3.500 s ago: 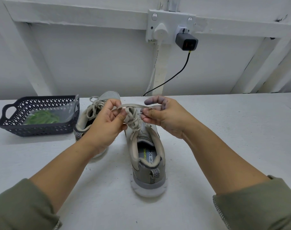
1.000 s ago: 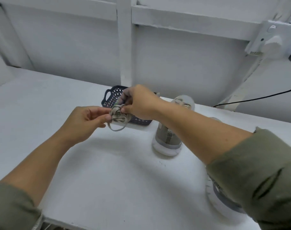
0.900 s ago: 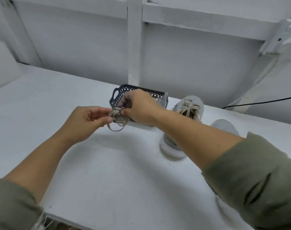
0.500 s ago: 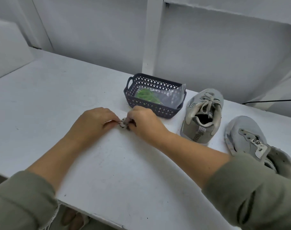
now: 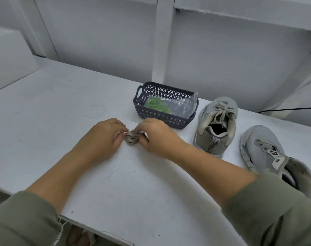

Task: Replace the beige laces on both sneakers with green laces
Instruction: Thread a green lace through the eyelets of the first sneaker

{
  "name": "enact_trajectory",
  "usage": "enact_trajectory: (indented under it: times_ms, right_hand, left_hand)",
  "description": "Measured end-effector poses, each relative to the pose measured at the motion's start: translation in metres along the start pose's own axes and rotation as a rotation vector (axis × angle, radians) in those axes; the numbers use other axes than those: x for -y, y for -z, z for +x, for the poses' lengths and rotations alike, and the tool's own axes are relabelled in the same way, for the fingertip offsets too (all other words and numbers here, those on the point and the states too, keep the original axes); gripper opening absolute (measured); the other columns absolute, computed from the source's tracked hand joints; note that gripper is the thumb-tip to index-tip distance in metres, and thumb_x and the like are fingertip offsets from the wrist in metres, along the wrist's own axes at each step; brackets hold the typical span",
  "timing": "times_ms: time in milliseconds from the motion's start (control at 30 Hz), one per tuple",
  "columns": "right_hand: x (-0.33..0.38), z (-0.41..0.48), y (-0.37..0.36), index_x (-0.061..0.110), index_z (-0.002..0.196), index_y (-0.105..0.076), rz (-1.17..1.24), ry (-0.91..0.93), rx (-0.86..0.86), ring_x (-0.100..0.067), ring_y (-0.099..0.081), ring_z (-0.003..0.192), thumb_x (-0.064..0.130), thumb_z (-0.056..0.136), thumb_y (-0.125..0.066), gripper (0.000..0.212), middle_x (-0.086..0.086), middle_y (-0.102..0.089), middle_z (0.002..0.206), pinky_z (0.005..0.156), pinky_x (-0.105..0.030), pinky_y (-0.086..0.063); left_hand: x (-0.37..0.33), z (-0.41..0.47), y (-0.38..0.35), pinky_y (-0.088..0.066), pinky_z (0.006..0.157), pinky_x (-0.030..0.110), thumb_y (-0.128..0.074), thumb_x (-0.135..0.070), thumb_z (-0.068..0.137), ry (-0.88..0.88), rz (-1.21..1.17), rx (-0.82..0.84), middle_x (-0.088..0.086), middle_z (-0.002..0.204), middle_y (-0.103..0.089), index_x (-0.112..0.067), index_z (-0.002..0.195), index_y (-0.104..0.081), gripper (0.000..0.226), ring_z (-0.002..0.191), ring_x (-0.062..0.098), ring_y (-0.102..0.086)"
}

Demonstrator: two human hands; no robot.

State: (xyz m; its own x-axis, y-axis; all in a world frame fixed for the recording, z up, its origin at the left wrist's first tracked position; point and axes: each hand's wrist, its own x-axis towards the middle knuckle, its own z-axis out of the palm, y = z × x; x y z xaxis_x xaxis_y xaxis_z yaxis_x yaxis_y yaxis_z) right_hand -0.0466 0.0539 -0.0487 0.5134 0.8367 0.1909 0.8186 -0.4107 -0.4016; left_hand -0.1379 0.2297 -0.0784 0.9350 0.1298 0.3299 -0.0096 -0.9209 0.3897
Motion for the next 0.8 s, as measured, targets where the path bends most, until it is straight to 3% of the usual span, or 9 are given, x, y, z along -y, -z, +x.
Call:
enact_trajectory:
  times_ms: [200, 300, 400, 600, 700, 800]
  right_hand:
    - [-0.014, -0.001, 0.067, 0.013, 0.090, -0.070, -0.070, -0.059, -0.127, -0.020, -0.055, 0.085, 0.010, 0.083, -0.052, 0.019, -0.002, -0.063, 0.089, 0.076, -0.033, -0.046]
    - [-0.032, -0.001, 0.098, 0.013, 0.098, -0.071, -0.093, -0.192, -0.159, -0.018, -0.056, 0.084, 0.010, 0.088, -0.051, 0.023, -0.004, -0.068, 0.098, 0.076, -0.030, -0.046]
    - [-0.058, 0.005, 0.116, 0.013, 0.103, -0.071, -0.088, -0.317, -0.157, -0.020, -0.060, 0.090, 0.010, 0.089, -0.052, 0.024, -0.004, -0.070, 0.102, 0.079, -0.030, -0.050]
    - [-0.096, 0.029, 0.118, 0.013, 0.104, -0.069, -0.137, -0.459, -0.062, -0.026, -0.061, 0.096, 0.018, 0.088, -0.059, 0.019, -0.008, -0.068, 0.103, 0.084, -0.035, -0.052]
    - [-0.107, 0.042, 0.113, 0.005, 0.106, -0.066, -0.218, -0.507, -0.002, -0.028, -0.059, 0.099, 0.027, 0.088, -0.063, 0.029, -0.012, -0.065, 0.106, 0.085, -0.037, -0.052]
    - [-0.110, 0.048, 0.106, 0.006, 0.087, -0.062, -0.242, -0.570, 0.073, -0.026, -0.058, 0.085, 0.030, 0.083, -0.070, 0.026, -0.008, -0.059, 0.087, 0.061, -0.026, -0.047]
  left_hand:
    - [-0.040, 0.035, 0.006, -0.048, 0.074, 0.027, -0.063, -0.013, 0.088, -0.041, -0.074, -0.106, -0.007, 0.100, -0.065, -0.018, 0.103, -0.071, 0.018, 0.087, 0.011, -0.060]
    - [-0.064, 0.065, 0.006, -0.047, 0.071, 0.025, -0.063, -0.013, 0.088, -0.096, -0.090, -0.117, -0.003, 0.098, -0.066, -0.016, 0.105, -0.071, 0.018, 0.083, 0.012, -0.061]
    - [-0.076, 0.102, 0.002, -0.049, 0.078, 0.032, -0.061, -0.017, 0.090, -0.074, -0.052, -0.077, -0.002, 0.100, -0.065, -0.017, 0.108, -0.069, 0.020, 0.084, 0.015, -0.059]
    - [-0.065, 0.161, -0.011, -0.046, 0.089, 0.030, -0.061, -0.023, 0.093, 0.011, 0.074, 0.157, 0.003, 0.115, -0.067, -0.017, 0.119, -0.065, 0.027, 0.101, 0.019, -0.061]
    - [-0.057, 0.177, -0.017, -0.046, 0.091, 0.033, -0.065, -0.029, 0.091, 0.068, 0.187, 0.347, 0.004, 0.124, -0.063, -0.021, 0.123, -0.063, 0.033, 0.108, 0.021, -0.058]
    - [-0.054, 0.184, -0.022, -0.045, 0.096, 0.033, -0.071, -0.032, 0.086, 0.117, 0.227, 0.476, 0.001, 0.126, -0.062, -0.023, 0.128, -0.060, 0.044, 0.115, 0.021, -0.056]
